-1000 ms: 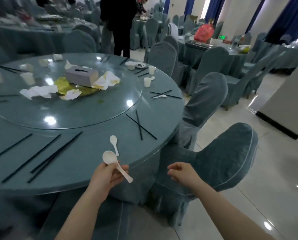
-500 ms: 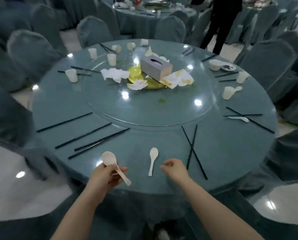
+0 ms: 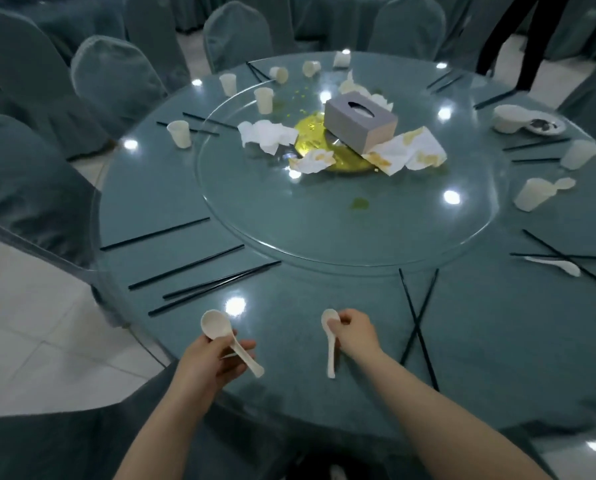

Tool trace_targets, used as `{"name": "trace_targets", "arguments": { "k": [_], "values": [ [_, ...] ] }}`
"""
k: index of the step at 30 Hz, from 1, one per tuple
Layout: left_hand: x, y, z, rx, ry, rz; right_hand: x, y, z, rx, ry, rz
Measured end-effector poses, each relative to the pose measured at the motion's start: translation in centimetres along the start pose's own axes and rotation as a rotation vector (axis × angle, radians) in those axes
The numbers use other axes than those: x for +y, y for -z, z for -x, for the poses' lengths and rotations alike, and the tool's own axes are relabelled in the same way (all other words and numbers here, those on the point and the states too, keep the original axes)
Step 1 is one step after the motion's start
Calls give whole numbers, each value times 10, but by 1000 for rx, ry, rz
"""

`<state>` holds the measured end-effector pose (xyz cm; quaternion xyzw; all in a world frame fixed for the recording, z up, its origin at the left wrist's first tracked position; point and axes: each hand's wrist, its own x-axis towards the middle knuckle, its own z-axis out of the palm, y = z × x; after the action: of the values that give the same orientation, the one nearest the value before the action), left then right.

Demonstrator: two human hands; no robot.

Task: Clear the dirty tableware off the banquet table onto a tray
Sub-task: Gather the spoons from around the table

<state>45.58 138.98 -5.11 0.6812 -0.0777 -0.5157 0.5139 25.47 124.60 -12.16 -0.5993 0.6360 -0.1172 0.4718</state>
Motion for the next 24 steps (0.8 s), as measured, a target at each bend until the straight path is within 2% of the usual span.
{"name": "trace_targets", "arguments": {
  "k": [2, 8, 13, 18, 21, 24],
  "values": [
    [3, -13, -7, -65, -2, -36, 8, 26, 6, 65, -21, -200],
    [20, -73, -32, -226, -38, -140, 59, 133, 20, 379, -81, -480],
    [28, -152, -45, -368, -28, -280, 116, 221, 7, 610, -236, -534],
    [37, -235, -64, -405, -6, -365, 156, 295, -32, 821, -335, -458],
    [46, -279, -75, -413, 4, -414, 169, 337, -73, 868, -360, -480],
    [57, -309, -86, -407, 10, -432, 178, 366, -111, 857, -448, -391]
  ]
}}
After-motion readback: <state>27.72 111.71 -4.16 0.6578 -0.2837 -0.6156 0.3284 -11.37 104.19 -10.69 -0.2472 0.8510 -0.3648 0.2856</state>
